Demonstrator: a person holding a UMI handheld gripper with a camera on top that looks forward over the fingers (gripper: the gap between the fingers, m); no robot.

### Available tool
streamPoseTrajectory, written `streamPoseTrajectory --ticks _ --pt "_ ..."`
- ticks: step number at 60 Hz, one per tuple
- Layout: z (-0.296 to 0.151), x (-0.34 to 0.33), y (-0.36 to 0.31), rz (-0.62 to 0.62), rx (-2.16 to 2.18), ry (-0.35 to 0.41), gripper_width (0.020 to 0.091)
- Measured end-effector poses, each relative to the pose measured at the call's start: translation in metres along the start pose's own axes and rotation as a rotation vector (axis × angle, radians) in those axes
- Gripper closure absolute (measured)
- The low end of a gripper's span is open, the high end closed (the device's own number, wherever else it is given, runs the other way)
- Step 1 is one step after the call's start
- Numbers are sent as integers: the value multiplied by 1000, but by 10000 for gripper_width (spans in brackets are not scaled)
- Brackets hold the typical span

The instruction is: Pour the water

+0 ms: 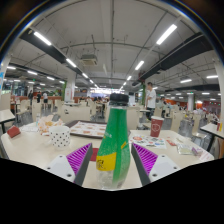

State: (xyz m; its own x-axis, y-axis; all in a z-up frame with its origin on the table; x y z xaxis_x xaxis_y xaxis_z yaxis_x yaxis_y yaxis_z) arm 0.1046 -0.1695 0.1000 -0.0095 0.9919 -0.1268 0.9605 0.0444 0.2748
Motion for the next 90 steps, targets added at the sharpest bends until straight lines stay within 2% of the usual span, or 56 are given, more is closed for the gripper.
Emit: streamPoseTrajectory --ticks 2,3,10,12,20,26,33,46,53,58,64,77,80,84,88,90 --pt "3 10 -2 -4 -2 -13 424" --pt "3 14 0 11 -5 -19 539" --pt "2 19 2 51 4 -41 603" --pt "2 21 0 45 -19 -32 603" --pt "0 24 2 62 -70 -16 688" --pt "-8 33 11 85 -166 -15 690" --pt "-47 58 17 106 -469 8 689" --pt "-110 106 -26 173 -1472 123 692" --pt "-122 119 -53 208 -1860 187 694" --pt "-131 130 -62 297 -2106 203 691" --pt "-132 144 -76 349 -2315 265 690" --pt "-121 158 -80 318 -2417 243 691" --pt "-123 157 -80 316 -2386 257 690" --pt "-129 154 -77 319 -2268 256 689" --pt "-138 159 -71 246 -2014 212 694" --pt "-147 157 -69 233 -1847 214 692"
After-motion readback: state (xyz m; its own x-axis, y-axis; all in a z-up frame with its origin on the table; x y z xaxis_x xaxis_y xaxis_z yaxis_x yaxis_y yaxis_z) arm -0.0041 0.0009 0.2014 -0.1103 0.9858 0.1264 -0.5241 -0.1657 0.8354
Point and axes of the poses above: the point between the fingertips, and its own axes, seen from behind it with the camera up: y to the right, z down, x forward, the way the camera looks, the point moved 10 cm from there along -x, backward, against the way the camera looks, and after that the axes turned 12 degrees about -x, right-handed, at the moved point
